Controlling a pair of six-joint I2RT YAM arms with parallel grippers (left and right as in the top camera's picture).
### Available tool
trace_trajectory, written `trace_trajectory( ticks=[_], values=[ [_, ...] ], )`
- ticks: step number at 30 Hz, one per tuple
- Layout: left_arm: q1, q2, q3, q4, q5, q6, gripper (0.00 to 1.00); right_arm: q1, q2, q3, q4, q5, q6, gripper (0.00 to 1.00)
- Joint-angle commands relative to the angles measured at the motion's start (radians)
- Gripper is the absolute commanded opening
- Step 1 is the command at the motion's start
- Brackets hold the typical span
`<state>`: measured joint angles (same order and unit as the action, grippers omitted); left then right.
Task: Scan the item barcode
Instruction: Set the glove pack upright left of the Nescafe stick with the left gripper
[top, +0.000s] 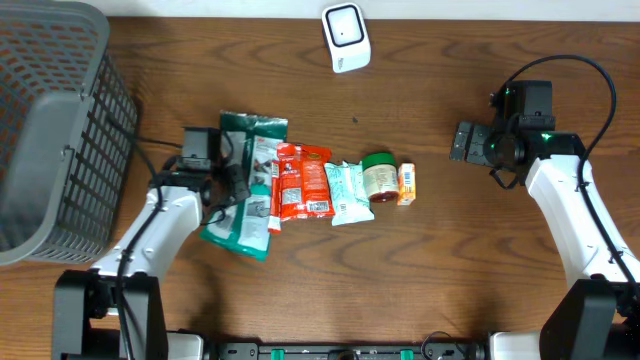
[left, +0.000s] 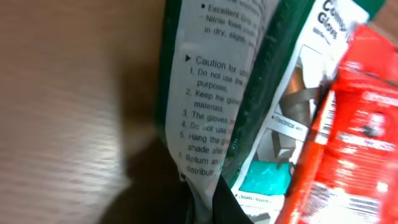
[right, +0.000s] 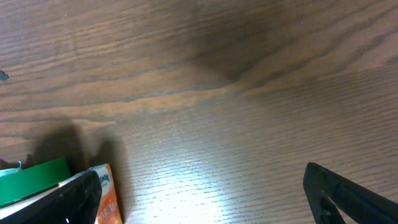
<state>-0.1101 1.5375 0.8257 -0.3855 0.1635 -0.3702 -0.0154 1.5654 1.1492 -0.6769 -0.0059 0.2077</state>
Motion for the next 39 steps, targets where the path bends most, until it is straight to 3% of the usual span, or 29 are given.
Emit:
trace_trajectory(
  ticks=[1, 7, 13, 18, 19, 22, 23, 25, 29, 32, 34, 35, 36, 39],
  values=[
    [-0.043, -0.005, -0.006, 0.019, 0.02, -0.058, 0.08, -0.003, -0.015, 0.012, 0.0, 0.008, -0.007, 0.99],
    [-0.066, -0.002, -0.006, 0.048, 0.001, -0.103, 0.07, -0.003, -0.015, 0.012, 0.0, 0.008, -0.007, 0.99],
    [-0.066, -0.002, -0.006, 0.039, -0.178, -0.095, 0.08, -0.003, -0.015, 0.012, 0.0, 0.008, -0.007, 0.99],
    [-0.066, 0.011, -0.006, 0.036, -0.183, -0.095, 0.14, -0.003, -0.015, 0.012, 0.0, 0.008, -0.007, 0.99],
    [-0.066, 0.02, -0.006, 0.035, -0.183, -0.095, 0.17, -0.003, -0.015, 0.012, 0.0, 0.008, -0.007, 0.99],
    [-0.065, 0.046, -0.006, 0.045, -0.183, -0.081, 0.62, -0.003, -0.015, 0.012, -0.001, 0.008, -0.007, 0.99],
    [-0.065, 0.046, -0.005, 0.055, -0.183, -0.056, 0.71, -0.003, -0.015, 0.012, 0.0, 0.008, -0.007, 0.99],
    [-0.065, 0.035, 0.02, 0.045, -0.184, 0.004, 0.8, -0.003, -0.015, 0.012, 0.0, 0.008, -0.007, 0.99],
    [-0.065, -0.004, 0.101, -0.034, -0.2, 0.022, 0.83, -0.003, -0.015, 0.012, 0.0, 0.008, -0.007, 0.99],
    [-0.066, -0.021, 0.124, -0.069, -0.197, 0.02, 0.78, -0.003, -0.015, 0.012, 0.0, 0.008, -0.007, 0.99],
    [-0.066, -0.019, 0.123, -0.1, -0.198, 0.018, 0.49, -0.003, -0.015, 0.012, 0.0, 0.008, -0.007, 0.99],
    [-0.066, -0.016, 0.122, -0.118, -0.198, 0.018, 0.27, -0.003, -0.015, 0.012, 0.0, 0.008, -0.007, 0.99],
    [-0.066, -0.013, 0.12, -0.138, -0.198, 0.018, 0.14, -0.003, -0.015, 0.012, 0.0, 0.008, -0.007, 0.99],
    [-0.066, 0.002, 0.098, -0.159, -0.198, 0.018, 0.1, -0.003, -0.015, 0.012, 0.0, 0.008, -0.007, 0.99]
  ],
)
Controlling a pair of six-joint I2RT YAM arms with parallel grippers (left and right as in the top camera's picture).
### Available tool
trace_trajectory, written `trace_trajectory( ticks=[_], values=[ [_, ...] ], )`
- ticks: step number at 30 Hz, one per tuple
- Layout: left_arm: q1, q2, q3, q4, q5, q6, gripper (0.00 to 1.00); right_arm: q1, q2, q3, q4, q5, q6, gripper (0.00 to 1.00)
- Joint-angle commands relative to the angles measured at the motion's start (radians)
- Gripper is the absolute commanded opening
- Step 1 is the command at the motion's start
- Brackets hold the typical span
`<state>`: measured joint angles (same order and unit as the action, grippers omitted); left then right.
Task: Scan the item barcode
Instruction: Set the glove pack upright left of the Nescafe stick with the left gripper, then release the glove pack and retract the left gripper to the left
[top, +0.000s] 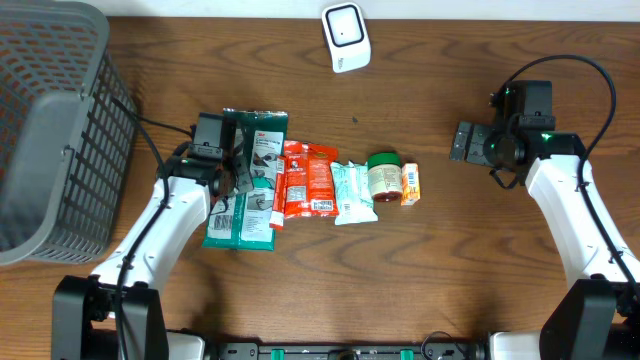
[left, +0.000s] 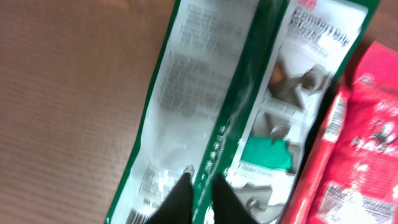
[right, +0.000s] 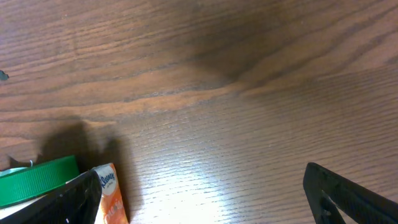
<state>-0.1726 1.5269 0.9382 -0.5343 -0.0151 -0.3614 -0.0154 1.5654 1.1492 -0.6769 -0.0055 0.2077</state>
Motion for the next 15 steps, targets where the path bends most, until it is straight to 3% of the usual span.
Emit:
trace_trajectory(
  ticks=[1, 4, 7, 15],
  values=[
    [-0.003, 0.018, -0.025, -0.009, -0.02, 0.009, 0.11, -0.003, -0.015, 0.012, 0.0, 0.008, -0.007, 0.99],
    [-0.003, 0.045, -0.049, -0.002, -0.02, 0.01, 0.15, -0.003, -0.015, 0.012, 0.0, 0.008, -0.007, 0.99],
    [-0.002, 0.043, -0.039, 0.0, -0.021, 0.012, 0.31, -0.003, -0.015, 0.012, 0.0, 0.008, -0.007, 0.99],
    [0.013, -0.061, 0.085, -0.056, -0.02, 0.013, 0.62, -0.003, -0.015, 0.012, 0.0, 0.008, -0.007, 0.99]
  ],
)
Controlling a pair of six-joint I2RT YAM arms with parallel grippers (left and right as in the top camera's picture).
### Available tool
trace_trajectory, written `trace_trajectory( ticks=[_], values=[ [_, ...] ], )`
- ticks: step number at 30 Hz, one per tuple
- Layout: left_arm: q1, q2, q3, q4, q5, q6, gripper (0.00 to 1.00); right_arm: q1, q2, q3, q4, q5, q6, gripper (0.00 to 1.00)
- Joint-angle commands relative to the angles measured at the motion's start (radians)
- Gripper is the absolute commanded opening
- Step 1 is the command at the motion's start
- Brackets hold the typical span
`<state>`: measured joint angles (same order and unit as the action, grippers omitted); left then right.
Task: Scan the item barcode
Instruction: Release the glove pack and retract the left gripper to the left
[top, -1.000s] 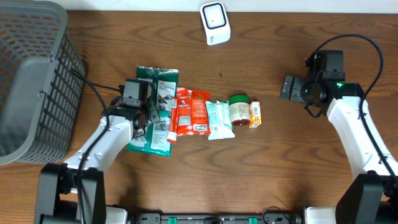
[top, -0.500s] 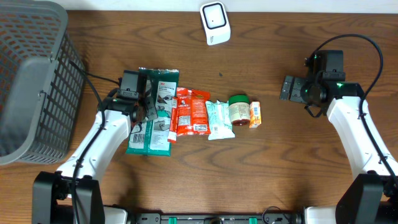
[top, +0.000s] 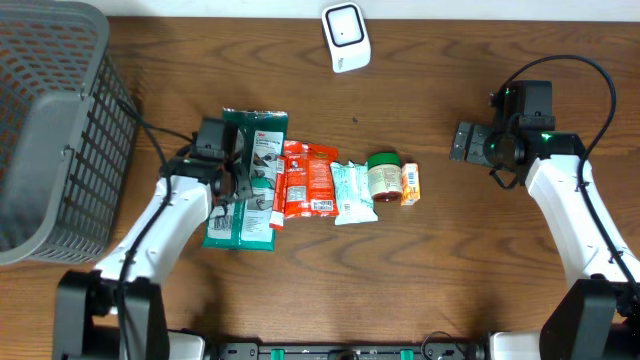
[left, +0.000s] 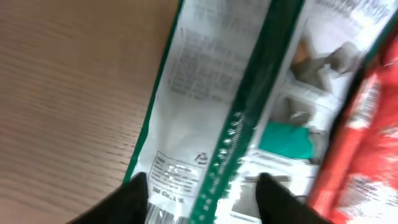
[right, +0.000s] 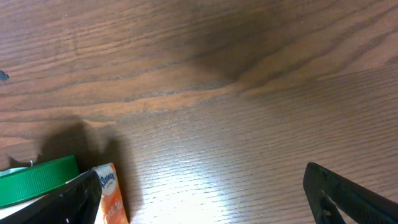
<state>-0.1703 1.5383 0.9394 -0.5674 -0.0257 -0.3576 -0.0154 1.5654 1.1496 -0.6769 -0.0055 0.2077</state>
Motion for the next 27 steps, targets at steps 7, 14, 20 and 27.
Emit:
trace_trajectory(
  ticks=[7, 14, 20, 27],
  values=[
    [0.103, -0.11, 0.287, -0.259, -0.009, 0.01, 0.83, -0.003, -0.015, 0.011, 0.0, 0.008, -0.007, 0.99],
    [0.172, -0.113, 0.351, -0.326, -0.009, 0.009, 0.83, -0.003, -0.015, 0.011, 0.082, -0.024, 0.003, 0.99],
    [0.173, -0.113, 0.347, -0.33, -0.009, 0.009, 0.84, -0.003, -0.015, 0.011, 0.089, -0.026, 0.004, 0.99],
    [0.173, -0.113, 0.347, -0.33, -0.01, 0.009, 0.84, -0.003, -0.015, 0.011, 0.05, -0.244, -0.002, 0.99]
  ],
)
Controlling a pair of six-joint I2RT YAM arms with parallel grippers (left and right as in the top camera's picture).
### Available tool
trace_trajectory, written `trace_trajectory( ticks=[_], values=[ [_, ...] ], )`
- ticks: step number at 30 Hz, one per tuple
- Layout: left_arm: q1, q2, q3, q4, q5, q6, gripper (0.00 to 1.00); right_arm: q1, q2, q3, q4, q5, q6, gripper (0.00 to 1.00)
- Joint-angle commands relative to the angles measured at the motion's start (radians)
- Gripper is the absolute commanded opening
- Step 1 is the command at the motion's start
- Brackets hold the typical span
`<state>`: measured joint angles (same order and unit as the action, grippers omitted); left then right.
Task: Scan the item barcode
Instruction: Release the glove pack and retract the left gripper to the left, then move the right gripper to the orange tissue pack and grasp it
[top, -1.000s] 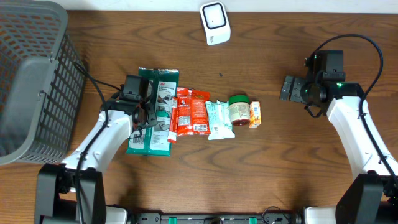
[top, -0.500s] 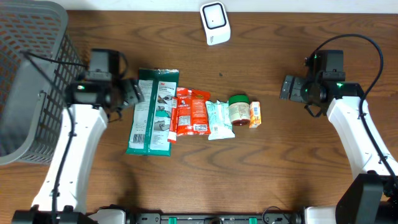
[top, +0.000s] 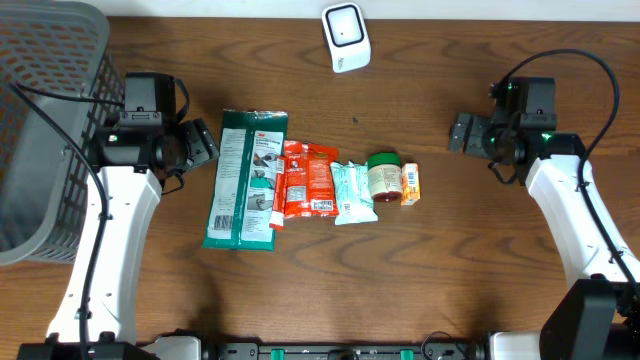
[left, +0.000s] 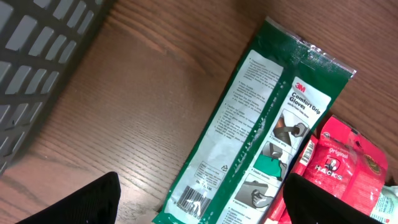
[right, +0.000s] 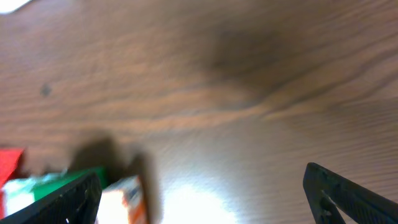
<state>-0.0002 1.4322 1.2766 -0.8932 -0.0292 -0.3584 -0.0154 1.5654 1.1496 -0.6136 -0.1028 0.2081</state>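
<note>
The green glove packet (top: 245, 180) lies flat on the table with its white barcode (left: 193, 200) facing up at the lower end. My left gripper (top: 203, 143) hangs open and empty to the packet's upper left, raised off the wood. In the left wrist view the left gripper (left: 202, 190) has its dark fingers (left: 81, 200) spread wide above the packet (left: 255, 130). The white scanner (top: 346, 38) sits at the table's far edge. My right gripper (top: 459, 133) is open over bare wood at the right, and the right wrist view of it (right: 202, 193) is blurred.
A row lies right of the glove packet: red packet (top: 303, 180), pale wipes pack (top: 350, 191), green-lidded jar (top: 380, 176), orange box (top: 408, 185). A grey mesh basket (top: 50, 130) fills the left edge, close behind the left arm.
My left gripper, then open low over the glove packet, is now higher and further left, beside the basket. The packet has stayed flat. The right wrist view has shifted and blurred.
First my left gripper was shut on the glove packet, which lay crooked and buckled. Then the packet lay straight beside the red packet with the fingers still pinched on it. Then the fingers stood apart over it, and now the gripper is clear of it.
</note>
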Motion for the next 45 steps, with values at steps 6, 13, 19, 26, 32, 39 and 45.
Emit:
trace_trajectory(
  ticks=[6, 13, 19, 26, 32, 39, 45],
  values=[
    [0.003, -0.007, 0.01, -0.004, -0.006, 0.01, 0.84, 0.031, -0.02, 0.029, -0.043, -0.276, -0.004, 0.37],
    [0.003, -0.007, 0.01, -0.004, -0.006, 0.01, 0.85, 0.215, -0.02, 0.116, -0.203, -0.161, -0.007, 0.4],
    [0.003, -0.007, 0.01, -0.004, -0.006, 0.01, 0.85, 0.322, 0.008, 0.106, -0.198, -0.034, 0.005, 0.4],
    [0.003, -0.007, 0.01, -0.004, -0.006, 0.01, 0.85, 0.386, 0.09, 0.103, -0.187, 0.035, 0.061, 0.4],
    [0.003, -0.007, 0.01, -0.004, -0.006, 0.01, 0.85, 0.411, 0.19, 0.103, -0.182, 0.033, 0.069, 0.43],
    [0.003, -0.007, 0.01, -0.004, -0.006, 0.01, 0.85, 0.454, 0.227, 0.103, -0.18, -0.023, 0.091, 0.42],
    [0.003, -0.007, 0.01, -0.004, -0.006, 0.01, 0.85, 0.51, 0.227, 0.103, -0.179, -0.052, 0.091, 0.44]
  ],
)
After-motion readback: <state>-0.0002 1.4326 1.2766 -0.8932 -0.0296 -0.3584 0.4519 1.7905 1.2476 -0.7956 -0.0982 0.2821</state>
